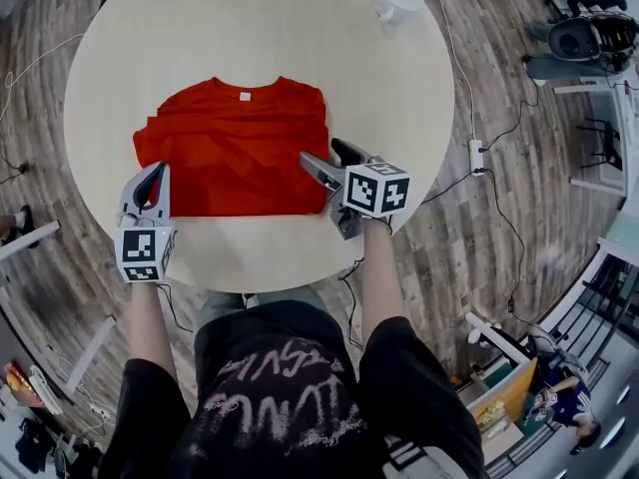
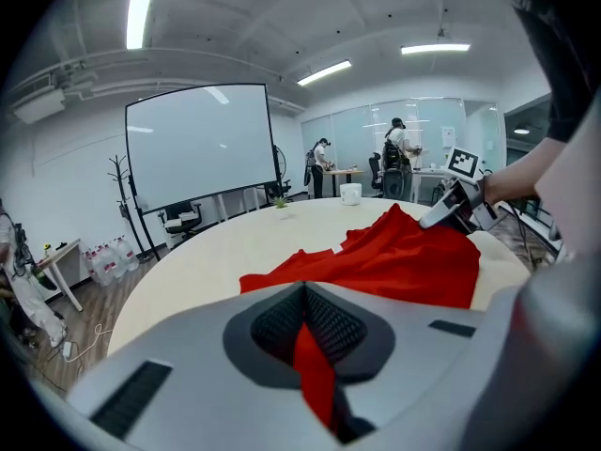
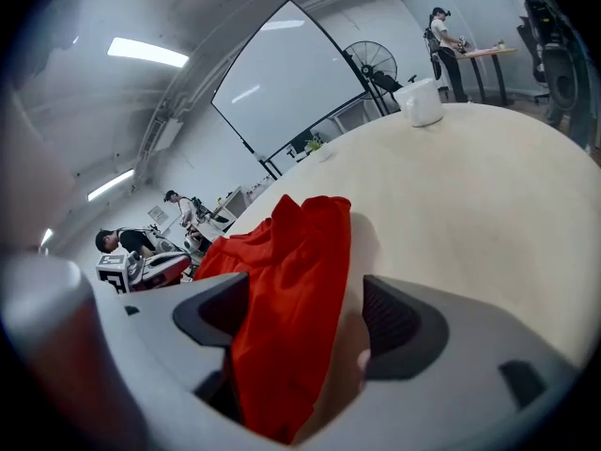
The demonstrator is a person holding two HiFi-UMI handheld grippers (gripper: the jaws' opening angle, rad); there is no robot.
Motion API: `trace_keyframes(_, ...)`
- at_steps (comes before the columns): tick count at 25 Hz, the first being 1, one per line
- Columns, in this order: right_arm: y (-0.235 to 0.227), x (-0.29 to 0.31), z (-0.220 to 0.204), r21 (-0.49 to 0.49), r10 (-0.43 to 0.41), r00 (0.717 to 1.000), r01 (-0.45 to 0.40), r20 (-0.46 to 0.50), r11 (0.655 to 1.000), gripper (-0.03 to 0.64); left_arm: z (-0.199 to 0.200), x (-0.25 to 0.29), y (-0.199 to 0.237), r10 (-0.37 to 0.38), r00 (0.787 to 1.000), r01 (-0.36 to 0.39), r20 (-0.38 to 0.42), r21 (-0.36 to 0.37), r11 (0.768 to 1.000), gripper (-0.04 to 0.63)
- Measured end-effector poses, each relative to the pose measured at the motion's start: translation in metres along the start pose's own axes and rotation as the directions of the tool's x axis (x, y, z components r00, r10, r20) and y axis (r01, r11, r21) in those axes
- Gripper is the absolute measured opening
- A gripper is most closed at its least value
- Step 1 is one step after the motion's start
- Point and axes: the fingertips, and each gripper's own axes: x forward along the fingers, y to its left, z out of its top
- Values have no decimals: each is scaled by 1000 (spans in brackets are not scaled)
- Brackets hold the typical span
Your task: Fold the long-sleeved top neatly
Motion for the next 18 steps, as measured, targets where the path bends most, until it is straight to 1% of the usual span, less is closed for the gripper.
trace_keyframes(3, -2, 5, -2, 2, -5, 1000, 5, -11, 1000, 380, -11, 9, 8, 9, 1000, -9, -10, -26, 1000, 11)
trace_keyframes(8, -3, 14, -2, 0, -34, 999, 34, -24, 999, 365, -32, 22, 14, -9, 999, 6, -50, -56, 998, 11)
trace_keyframes(11, -5, 18, -1, -19, -67, 997, 66, -33, 998, 310, -34, 26, 13, -23, 998, 20, -52, -53, 998, 11)
trace_keyframes(14, -5, 22, -1, 2, -73, 996, 73, -46, 997, 268, -34, 28, 10, -36, 998, 34, -53, -35, 999, 11)
trace_keyframes(18, -9, 22, 0, 12, -105, 994, 106, -41, 994, 190, -38, 30, 10, -47, 997, 45, -53, -45, 998, 11)
